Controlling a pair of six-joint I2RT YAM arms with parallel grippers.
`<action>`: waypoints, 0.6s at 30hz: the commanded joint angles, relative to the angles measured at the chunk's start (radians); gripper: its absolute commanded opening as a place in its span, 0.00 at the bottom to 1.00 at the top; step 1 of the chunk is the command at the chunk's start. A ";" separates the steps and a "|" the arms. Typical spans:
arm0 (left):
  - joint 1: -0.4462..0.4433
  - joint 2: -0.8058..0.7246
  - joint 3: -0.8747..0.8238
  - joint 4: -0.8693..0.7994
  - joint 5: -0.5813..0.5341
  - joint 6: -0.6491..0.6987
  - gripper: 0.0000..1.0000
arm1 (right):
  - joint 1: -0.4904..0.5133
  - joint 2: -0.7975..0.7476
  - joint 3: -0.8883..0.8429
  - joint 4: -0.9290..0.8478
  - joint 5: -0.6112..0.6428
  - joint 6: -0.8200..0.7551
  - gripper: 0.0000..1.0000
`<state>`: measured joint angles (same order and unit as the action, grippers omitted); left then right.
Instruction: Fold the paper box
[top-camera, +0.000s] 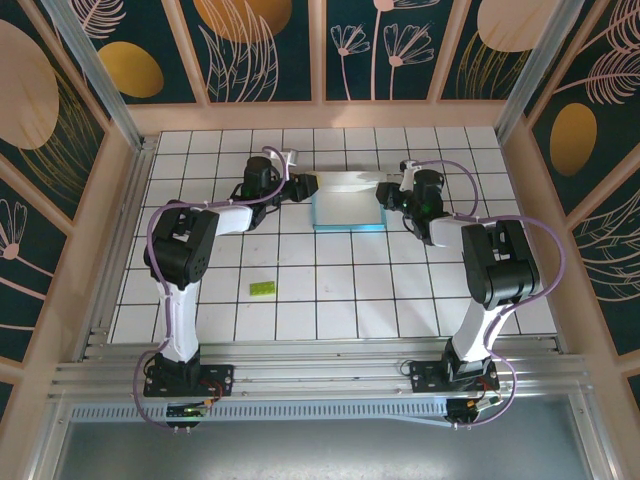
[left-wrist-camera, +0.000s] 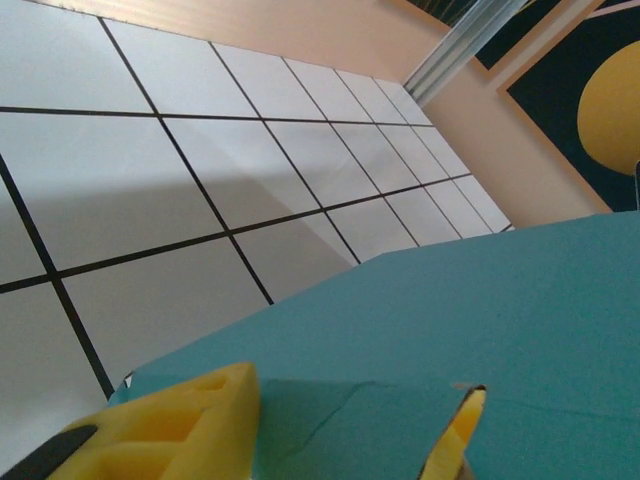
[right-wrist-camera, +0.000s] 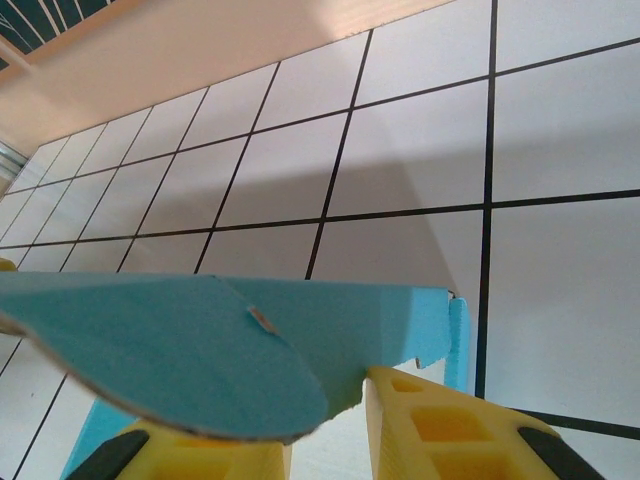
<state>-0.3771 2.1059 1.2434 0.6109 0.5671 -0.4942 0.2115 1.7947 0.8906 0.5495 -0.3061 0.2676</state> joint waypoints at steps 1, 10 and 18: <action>-0.016 -0.023 0.017 -0.151 -0.011 0.023 0.41 | 0.014 0.002 -0.009 0.016 0.006 -0.013 0.26; -0.016 -0.015 0.075 -0.269 -0.083 0.052 0.37 | 0.015 0.002 0.002 0.010 0.005 -0.010 0.26; -0.016 0.000 0.073 -0.165 -0.005 -0.083 0.29 | 0.019 0.004 0.006 0.009 -0.004 -0.008 0.26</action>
<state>-0.3859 2.0972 1.3190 0.4442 0.5129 -0.4984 0.2123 1.7947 0.8902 0.5488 -0.3050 0.2680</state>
